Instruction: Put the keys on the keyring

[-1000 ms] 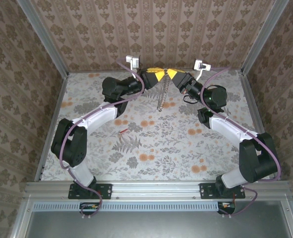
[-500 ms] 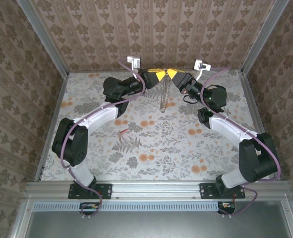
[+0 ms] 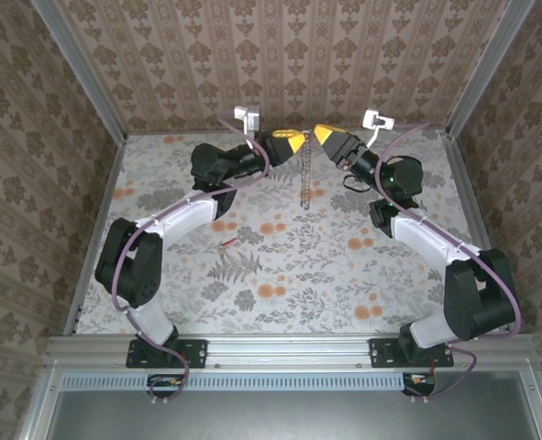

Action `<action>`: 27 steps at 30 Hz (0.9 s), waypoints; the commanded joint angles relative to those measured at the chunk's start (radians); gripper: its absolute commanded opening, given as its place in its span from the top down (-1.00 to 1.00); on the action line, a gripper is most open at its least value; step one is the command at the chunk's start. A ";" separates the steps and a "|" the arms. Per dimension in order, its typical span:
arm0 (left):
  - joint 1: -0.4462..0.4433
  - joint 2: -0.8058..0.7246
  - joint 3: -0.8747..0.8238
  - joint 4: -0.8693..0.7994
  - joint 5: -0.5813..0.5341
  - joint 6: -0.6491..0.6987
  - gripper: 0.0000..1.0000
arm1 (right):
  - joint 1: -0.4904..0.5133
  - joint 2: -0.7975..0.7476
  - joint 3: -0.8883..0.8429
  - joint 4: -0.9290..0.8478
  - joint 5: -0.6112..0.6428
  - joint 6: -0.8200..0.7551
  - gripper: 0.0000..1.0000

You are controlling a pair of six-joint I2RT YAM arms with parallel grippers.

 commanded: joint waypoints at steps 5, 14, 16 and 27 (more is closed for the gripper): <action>0.033 -0.172 -0.088 -0.224 0.010 0.416 1.00 | -0.062 -0.145 -0.104 -0.199 0.022 -0.098 0.26; -0.006 -0.346 -0.082 -0.826 -0.141 0.939 1.00 | -0.071 -0.210 -0.229 -0.375 0.003 -0.187 0.23; -0.011 -0.365 -0.083 -0.879 -0.162 0.970 1.00 | -0.072 -0.211 -0.254 -0.390 -0.003 -0.192 0.22; -0.014 -0.452 -0.116 -1.030 -0.228 0.994 1.00 | 0.007 -0.217 -0.333 -0.555 0.004 -0.297 0.13</action>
